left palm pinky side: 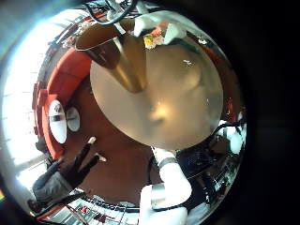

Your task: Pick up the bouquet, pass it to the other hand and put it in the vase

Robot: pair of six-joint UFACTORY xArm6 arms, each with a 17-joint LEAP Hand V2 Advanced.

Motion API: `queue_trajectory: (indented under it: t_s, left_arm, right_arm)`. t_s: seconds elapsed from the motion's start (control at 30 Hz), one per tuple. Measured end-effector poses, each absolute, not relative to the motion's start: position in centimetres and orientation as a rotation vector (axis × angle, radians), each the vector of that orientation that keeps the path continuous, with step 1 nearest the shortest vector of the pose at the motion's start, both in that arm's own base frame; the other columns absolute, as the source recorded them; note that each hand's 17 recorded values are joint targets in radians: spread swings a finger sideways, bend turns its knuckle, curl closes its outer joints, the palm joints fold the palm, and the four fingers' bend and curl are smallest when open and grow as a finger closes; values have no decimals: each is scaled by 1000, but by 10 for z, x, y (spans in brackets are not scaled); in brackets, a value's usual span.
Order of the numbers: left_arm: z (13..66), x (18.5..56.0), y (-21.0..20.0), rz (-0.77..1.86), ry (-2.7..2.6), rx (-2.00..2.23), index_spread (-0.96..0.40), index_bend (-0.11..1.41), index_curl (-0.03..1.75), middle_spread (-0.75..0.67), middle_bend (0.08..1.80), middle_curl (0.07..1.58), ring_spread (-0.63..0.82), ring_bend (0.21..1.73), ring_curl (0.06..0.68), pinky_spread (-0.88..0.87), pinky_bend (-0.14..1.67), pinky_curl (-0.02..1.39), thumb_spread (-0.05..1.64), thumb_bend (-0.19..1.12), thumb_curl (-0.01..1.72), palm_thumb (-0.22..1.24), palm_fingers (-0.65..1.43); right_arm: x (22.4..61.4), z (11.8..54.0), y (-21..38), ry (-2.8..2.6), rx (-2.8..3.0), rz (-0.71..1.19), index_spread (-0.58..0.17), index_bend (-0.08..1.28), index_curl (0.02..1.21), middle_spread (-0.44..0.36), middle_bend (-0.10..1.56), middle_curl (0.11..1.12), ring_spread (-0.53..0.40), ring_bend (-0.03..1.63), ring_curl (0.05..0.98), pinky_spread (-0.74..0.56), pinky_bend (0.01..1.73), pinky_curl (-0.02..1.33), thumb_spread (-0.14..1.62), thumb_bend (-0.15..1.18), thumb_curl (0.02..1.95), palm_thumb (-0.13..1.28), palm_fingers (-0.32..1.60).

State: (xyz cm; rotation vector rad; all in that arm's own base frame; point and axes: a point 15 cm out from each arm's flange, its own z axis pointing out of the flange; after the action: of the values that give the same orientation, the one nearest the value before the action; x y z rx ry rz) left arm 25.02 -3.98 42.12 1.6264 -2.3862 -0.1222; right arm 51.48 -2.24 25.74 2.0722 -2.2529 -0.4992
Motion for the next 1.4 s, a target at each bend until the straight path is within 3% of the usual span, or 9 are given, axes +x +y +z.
queue_trajectory:
  t_s: [0.5,0.9,1.1,1.23,1.3,1.4]
  left_arm:
    - [416,251,-43,-144,-2361,1630,76,183,364,427,189,312,577,464,206,518,189,286,1051,-25,323,332,98]
    - [419,251,-43,-139,-2366,1629,76,182,367,427,189,312,577,465,205,518,190,286,1051,-25,326,331,98]
    - [420,251,-44,-134,-2369,1631,76,182,367,427,189,312,577,465,205,518,190,286,1051,-25,326,330,97]
    - [422,251,-44,-130,-2372,1632,76,185,368,424,190,313,577,463,204,518,188,285,1051,-25,327,330,100]
    - [422,251,-44,-130,-2373,1630,76,184,369,421,190,313,577,463,204,518,188,284,1051,-25,327,330,101]
    - [422,252,-44,-128,-2372,1628,76,184,370,420,189,314,577,462,203,518,188,284,1051,-25,327,330,101]
  right_arm:
    - [525,181,-29,-2229,1994,-566,-258,178,344,36,252,377,18,525,273,276,334,250,1051,-19,459,653,347]
    - [516,172,-24,-2189,1967,-612,-247,176,335,18,282,389,-9,594,284,253,325,241,1025,-19,487,701,434]
    - [505,165,-25,-2119,1942,-599,-248,174,330,-20,331,405,-61,698,303,208,332,229,1002,-22,505,717,565]
    - [500,165,-25,-2092,1926,-598,-277,218,347,-73,445,444,-127,802,327,98,385,216,979,-18,520,744,885]
    - [499,165,-26,-2083,1924,-589,-319,208,353,-122,480,465,-181,861,342,-72,524,228,964,-14,532,774,1133]
    - [498,165,-29,-2065,1923,-556,-377,424,460,-172,653,544,-211,955,409,-286,745,316,941,-4,551,836,1501]
